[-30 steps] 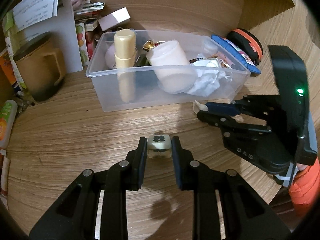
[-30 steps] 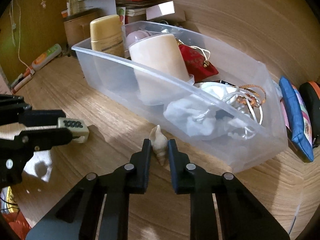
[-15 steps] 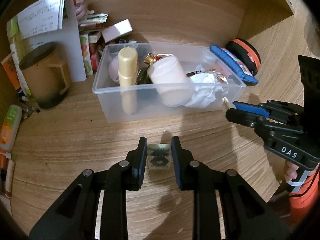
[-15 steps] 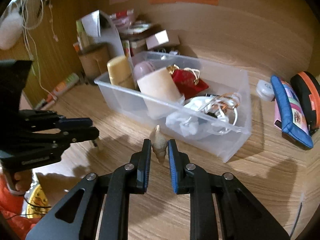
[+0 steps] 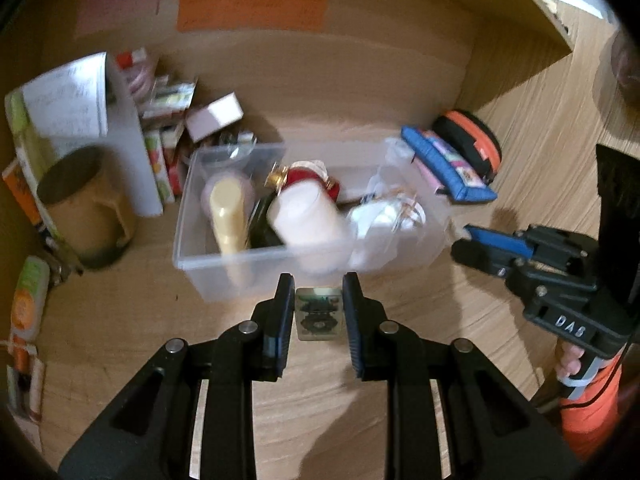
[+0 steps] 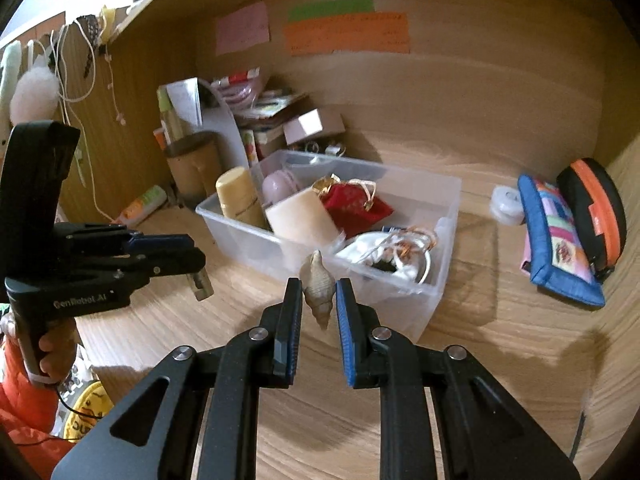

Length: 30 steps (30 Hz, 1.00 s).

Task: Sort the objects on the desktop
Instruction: 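Carry the domino tile and seashell into the clear box and release both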

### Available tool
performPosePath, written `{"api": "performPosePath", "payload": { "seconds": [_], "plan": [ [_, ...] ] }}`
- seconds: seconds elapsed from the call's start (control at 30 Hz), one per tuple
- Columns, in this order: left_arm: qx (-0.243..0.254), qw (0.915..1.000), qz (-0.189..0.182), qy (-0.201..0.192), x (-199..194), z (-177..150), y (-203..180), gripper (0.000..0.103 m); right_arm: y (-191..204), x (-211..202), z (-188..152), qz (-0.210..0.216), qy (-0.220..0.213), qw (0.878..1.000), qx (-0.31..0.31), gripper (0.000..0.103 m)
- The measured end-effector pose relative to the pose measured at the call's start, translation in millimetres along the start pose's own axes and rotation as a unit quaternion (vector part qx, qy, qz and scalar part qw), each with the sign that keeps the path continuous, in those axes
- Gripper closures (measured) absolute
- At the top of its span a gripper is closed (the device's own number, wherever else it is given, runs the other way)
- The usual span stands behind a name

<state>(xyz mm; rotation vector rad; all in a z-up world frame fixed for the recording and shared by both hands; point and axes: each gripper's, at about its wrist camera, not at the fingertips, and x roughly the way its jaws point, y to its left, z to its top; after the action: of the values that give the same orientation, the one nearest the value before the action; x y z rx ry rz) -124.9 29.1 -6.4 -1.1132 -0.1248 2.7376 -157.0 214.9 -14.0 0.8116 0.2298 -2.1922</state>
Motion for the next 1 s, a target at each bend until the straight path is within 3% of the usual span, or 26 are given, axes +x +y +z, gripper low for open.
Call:
{"api": "performPosePath", "payload": {
  "seconds": [0.43,1.0],
  "plan": [
    [0.019,0.9993,-0.032,-0.008,20.1,51.7,-21.1,0.079,-22.0,0.0,23.4,-0.009,-0.024,1.0,0.007,0.088],
    [0.025,0.9983,-0.038,0.037,95.6,79.8,-34.1,0.079,-63.5,70.0,40.4,-0.021,0.031,0.999,0.038,0.088]
  ]
}}
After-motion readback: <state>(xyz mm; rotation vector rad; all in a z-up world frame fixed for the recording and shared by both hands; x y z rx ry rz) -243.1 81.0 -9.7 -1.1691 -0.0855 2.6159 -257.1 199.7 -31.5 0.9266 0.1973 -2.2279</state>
